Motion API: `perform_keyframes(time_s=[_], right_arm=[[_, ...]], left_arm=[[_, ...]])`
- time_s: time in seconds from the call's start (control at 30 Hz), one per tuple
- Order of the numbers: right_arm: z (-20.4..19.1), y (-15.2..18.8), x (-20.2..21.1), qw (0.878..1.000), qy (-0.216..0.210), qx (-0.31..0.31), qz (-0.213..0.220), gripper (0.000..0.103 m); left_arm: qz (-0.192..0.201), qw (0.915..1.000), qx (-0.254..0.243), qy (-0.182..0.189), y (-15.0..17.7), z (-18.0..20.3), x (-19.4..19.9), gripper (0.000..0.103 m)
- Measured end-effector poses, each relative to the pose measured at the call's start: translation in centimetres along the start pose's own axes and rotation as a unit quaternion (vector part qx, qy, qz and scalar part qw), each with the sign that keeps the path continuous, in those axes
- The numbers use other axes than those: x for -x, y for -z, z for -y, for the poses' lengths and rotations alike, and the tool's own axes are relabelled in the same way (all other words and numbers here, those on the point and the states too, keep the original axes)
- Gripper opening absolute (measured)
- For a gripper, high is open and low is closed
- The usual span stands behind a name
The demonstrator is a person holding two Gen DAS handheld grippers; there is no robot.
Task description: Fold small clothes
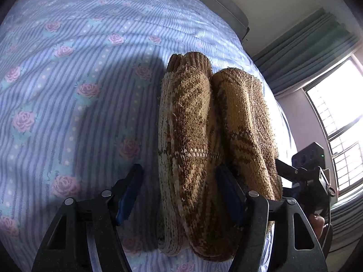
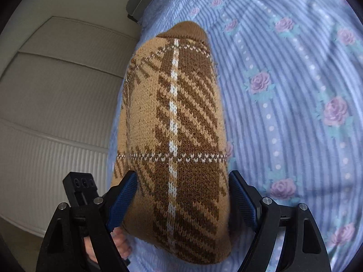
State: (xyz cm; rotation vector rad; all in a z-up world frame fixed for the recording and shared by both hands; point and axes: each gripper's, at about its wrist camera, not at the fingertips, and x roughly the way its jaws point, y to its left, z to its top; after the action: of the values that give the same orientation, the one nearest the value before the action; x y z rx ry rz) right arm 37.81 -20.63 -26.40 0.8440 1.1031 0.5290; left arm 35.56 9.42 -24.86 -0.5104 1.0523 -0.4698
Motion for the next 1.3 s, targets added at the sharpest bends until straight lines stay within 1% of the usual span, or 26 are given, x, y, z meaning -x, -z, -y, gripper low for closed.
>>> perform_keyframes(time_s=[0.03,0.07,0.1,0.17,0.23,0.3,0.33,0.4,0.47,0.5,0.6,0.67,0.87,1.03,1.17,1.3], right_arm=[[0.2,-0.2,-0.4,1.000,-0.006,-0.007,-0.003,0.082],[0.2,-0.3,-0.7,1.000,-0.011,-0.009,-0.005,0.083],[0.1,-0.4,-1.0,1.000,-0.014,-0.008,-0.006,0.084],[-0.1,-0.5,-1.4,1.000,-0.013,-0.003,-0.006,0.084],[0.1,-0.8,-2.0,1.000,-0.018,-0.001,-0.007,0.083],[0.2,-0.8,-2.3,1.000,-0.022,-0.003,-0.009,0.077],[0.2,-0.9,-2.4,1.000,-0.023,-0.002,-0.009,0.074],[0.1,-0.8,-1.9,1.000,-0.025,0.002,-0.002,0.065],[-0.5,-0.6,-1.4,0.999,-0.032,0.009,0.005,0.061],[-0.6,-0.4,-0.6,0.999,-0.038,0.013,0.007,0.060],[-1.6,0.2,0.0,0.998,-0.058,0.031,0.014,0.058],[-3.1,0.1,0.1,0.997,-0.061,0.040,0.016,0.057],[-7.3,0.6,-0.7,0.995,-0.075,0.059,0.021,0.057],[-12.6,1.2,-2.9,0.992,-0.094,0.080,0.033,0.057],[-17.7,1.7,-6.9,0.988,-0.117,0.100,0.027,0.057],[-23.2,2.7,-12.4,0.983,-0.141,0.117,0.013,0.057]], left_arm=[[-0.001,0.9999,0.003,0.010,0.1,0.0,0.0,0.056],[-0.004,0.9997,0.008,0.023,0.2,-0.1,-0.2,0.044],[-0.006,0.9993,0.016,0.032,0.3,-0.2,-0.3,0.043],[-0.002,0.9993,0.019,0.032,0.5,-0.2,-0.3,0.042],[0.001,0.9991,0.023,0.035,0.7,-0.3,-0.3,0.038],[0.005,0.9992,0.020,0.034,1.1,0.1,0.1,0.033],[0.006,0.9994,0.014,0.031,1.3,0.3,0.4,0.031],[0.008,0.9996,0.003,0.027,1.3,0.9,0.7,0.029],[0.007,0.9994,0.002,0.034,1.1,1.2,1.2,0.029],[0.006,0.9992,0.001,0.040,1.1,1.3,1.5,0.029],[0.004,0.9990,-0.008,0.043,0.9,1.6,2.6,0.028],[0.008,0.9990,-0.012,0.044,0.7,1.7,3.7,0.028],[0.035,0.9984,-0.019,0.040,0.0,1.9,8.6,0.028],[0.075,0.9966,-0.020,0.029,-0.8,0.2,14.4,0.028],[0.105,0.9943,-0.018,0.006,-2.2,-2.7,19.9,0.028],[0.130,0.9911,-0.014,-0.028,-3.2,-7.1,25.7,0.028]])
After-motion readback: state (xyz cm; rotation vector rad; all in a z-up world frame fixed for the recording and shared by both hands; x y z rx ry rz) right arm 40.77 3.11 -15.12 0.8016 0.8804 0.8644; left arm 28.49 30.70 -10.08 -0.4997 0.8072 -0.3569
